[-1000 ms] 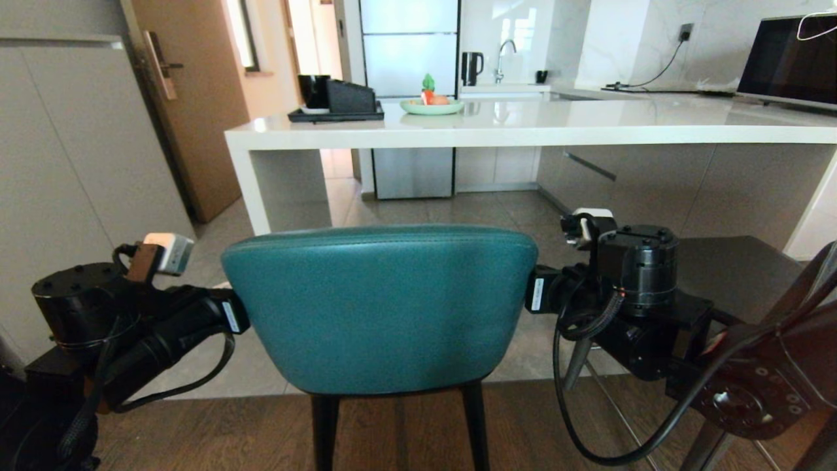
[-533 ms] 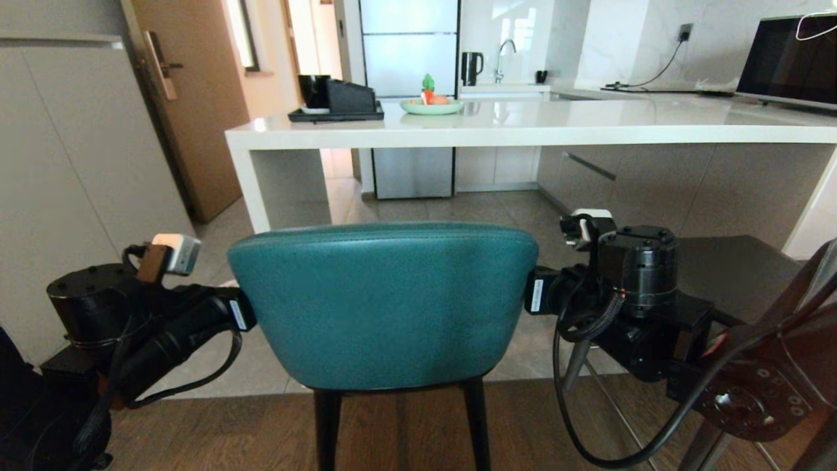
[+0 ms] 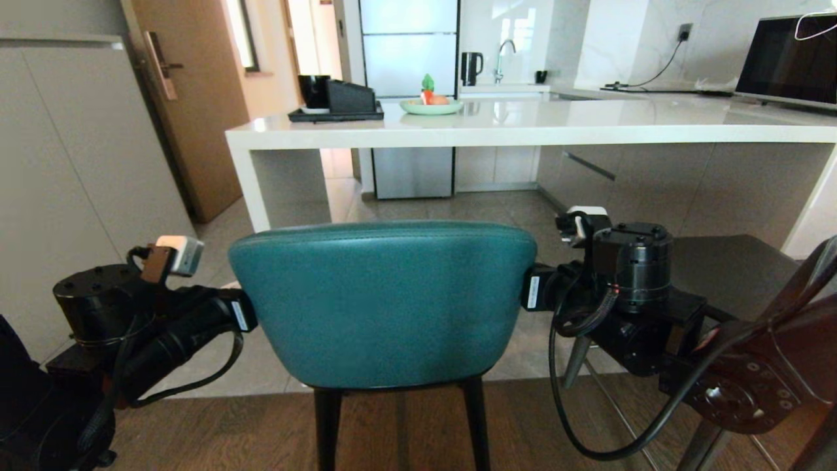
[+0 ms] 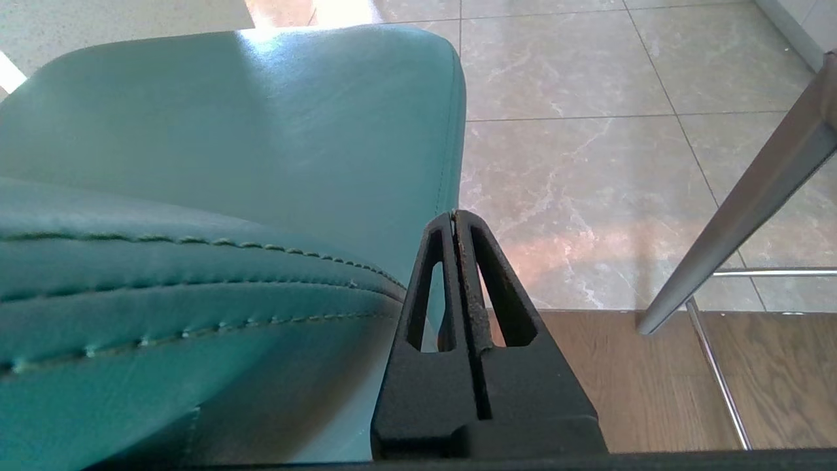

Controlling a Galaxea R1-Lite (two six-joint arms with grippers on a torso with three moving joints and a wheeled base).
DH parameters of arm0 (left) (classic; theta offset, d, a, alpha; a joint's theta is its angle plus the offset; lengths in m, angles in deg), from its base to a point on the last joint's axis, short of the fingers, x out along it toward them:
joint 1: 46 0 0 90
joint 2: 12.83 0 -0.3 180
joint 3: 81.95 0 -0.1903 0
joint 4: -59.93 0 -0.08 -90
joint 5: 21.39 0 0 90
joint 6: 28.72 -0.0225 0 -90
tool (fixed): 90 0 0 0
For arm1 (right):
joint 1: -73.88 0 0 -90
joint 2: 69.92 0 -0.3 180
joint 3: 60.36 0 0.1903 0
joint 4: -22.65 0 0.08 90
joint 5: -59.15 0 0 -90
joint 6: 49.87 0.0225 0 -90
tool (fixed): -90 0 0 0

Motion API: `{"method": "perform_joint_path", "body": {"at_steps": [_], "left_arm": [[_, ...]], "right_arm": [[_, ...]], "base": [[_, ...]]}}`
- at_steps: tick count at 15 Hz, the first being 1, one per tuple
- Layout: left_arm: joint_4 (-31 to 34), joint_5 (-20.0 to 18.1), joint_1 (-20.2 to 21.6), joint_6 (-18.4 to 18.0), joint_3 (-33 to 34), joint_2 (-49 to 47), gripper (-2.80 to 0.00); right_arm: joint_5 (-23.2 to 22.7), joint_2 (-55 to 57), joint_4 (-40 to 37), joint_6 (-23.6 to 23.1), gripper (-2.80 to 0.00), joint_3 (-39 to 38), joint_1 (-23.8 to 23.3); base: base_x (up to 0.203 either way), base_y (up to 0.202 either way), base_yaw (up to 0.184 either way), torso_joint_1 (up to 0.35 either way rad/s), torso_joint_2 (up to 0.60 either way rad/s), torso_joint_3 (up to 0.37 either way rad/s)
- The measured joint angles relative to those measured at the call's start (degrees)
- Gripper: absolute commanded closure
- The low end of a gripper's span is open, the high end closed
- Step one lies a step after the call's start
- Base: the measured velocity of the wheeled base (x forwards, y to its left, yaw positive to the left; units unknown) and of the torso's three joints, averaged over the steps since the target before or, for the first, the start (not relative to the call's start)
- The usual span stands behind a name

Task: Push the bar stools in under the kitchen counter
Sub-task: Push the blue chair back under the dining table

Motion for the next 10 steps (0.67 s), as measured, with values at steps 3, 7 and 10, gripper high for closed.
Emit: {"method": "perform_joint_path", "body": {"at_steps": [3,7,10], "left_arm": [[0.20,-0.06,0.00,-0.06,0.00,-0.39,0.00],[-0.23,0.08,0.09,0.00,-0.06,-0.67,0.00],[-0.21,0.06,0.09,0.00,-0.09,-0.72,0.00]], "right_arm": [[0.02,0.29,-0.34,-0.01,0.00,0.05,-0.02],[-0.05,0.59,0.44,0.09,0.00,0.24,-0.02],[0.00,0.68,0.22,0.05,0.00,0.22,-0.05]], "base": [[0.085,0.000,0.001,-0.004,0.00,0.007],[0.182,0.000,0.002,0.004,0.00,0.002],[0.183,0.000,0.003,0.004,0.00,0.003]]}}
